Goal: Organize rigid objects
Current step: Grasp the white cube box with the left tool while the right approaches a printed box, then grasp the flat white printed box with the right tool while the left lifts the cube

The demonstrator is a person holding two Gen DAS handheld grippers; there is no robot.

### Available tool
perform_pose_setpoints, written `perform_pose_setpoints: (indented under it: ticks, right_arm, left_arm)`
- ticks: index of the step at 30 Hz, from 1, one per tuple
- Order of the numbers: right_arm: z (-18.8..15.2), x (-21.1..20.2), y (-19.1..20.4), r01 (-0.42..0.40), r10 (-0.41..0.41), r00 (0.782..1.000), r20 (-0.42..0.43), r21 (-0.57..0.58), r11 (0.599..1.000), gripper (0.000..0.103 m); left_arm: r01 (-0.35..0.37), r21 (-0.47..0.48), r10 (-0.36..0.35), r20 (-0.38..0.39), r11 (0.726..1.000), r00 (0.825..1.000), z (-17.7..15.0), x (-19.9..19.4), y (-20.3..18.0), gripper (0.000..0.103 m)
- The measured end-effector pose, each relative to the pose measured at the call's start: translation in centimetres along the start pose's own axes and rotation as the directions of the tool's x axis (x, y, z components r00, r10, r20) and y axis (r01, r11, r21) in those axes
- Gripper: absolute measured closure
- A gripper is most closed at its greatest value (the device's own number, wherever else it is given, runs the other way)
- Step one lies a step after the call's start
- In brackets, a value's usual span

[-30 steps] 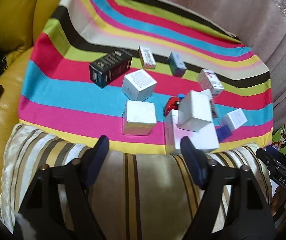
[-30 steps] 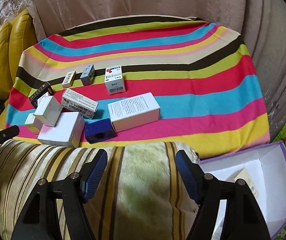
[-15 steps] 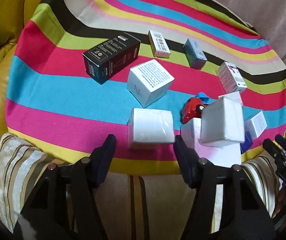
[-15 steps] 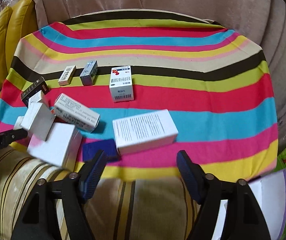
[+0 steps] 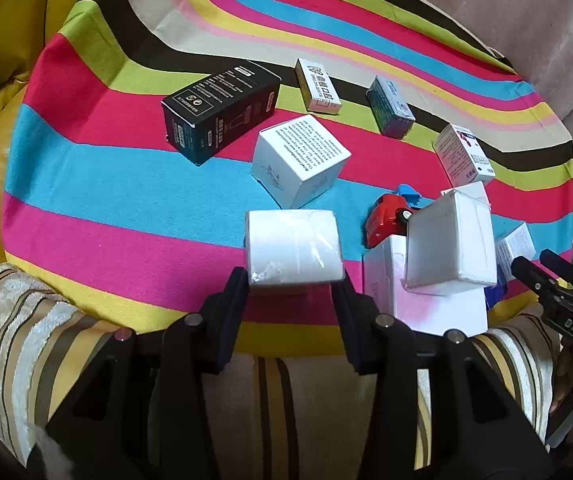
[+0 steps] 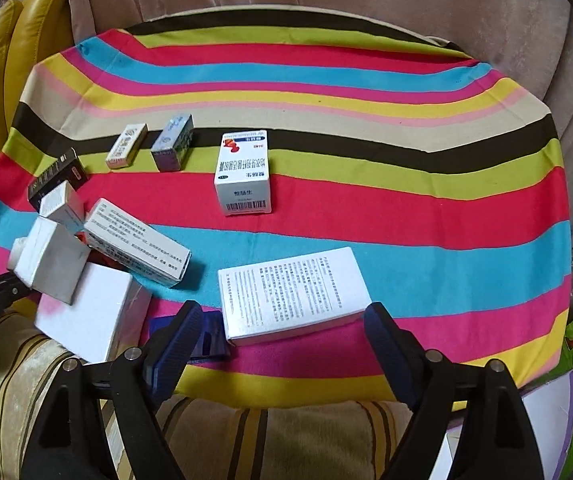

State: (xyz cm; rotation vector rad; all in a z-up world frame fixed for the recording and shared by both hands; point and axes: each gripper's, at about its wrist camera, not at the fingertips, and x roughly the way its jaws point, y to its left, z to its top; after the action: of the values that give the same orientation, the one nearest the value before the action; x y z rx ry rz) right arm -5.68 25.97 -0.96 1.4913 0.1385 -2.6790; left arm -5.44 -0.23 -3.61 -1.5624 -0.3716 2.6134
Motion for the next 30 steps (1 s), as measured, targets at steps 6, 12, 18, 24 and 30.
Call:
perform_pose_setpoints:
  ticks: [6,12,18,24,30]
  right_arm:
    - [0.6,1.1,0.4,0.009,-0.009,1.0,-0.015,-0.028,1.0,0.017]
    - [1.0,2.3,0.1,0.009,-0.01,0.999,-0.05,-0.017,1.0,0.017]
    - [1.1,2.7,-0.7,-0.009,0.01,0.998,-0.058,0.028,1.0,0.027]
    - [0.7,2.9,-1.3,0.0,0.004,0.998,-0.059,0.06,0.998,0.061]
    - [0.6,2.1,-1.6,-0.022,0.025,0.999,-0.03,0.075,0.997,0.068]
  left_arm:
    - [-0.004,-0.013,0.005,0.045,1.0,0.999,-0.1,-0.6,0.2,0.056]
    - [-0.008,-0.033,0.011,0.094,0.999,0.995,-0.3,-1.5,0.6,0.056]
    - [-0.009,-0.033,0.012,0.101,0.999,0.995,-0.5,-1.6,0.6,0.056]
    - [-0.013,-0.031,0.017,0.15,0.999,0.989,-0.7,-2.6,0.5,0.057]
    - [-0.005,-0.034,0.01,0.159,0.999,0.987,-0.7,-2.8,0.5,0.056]
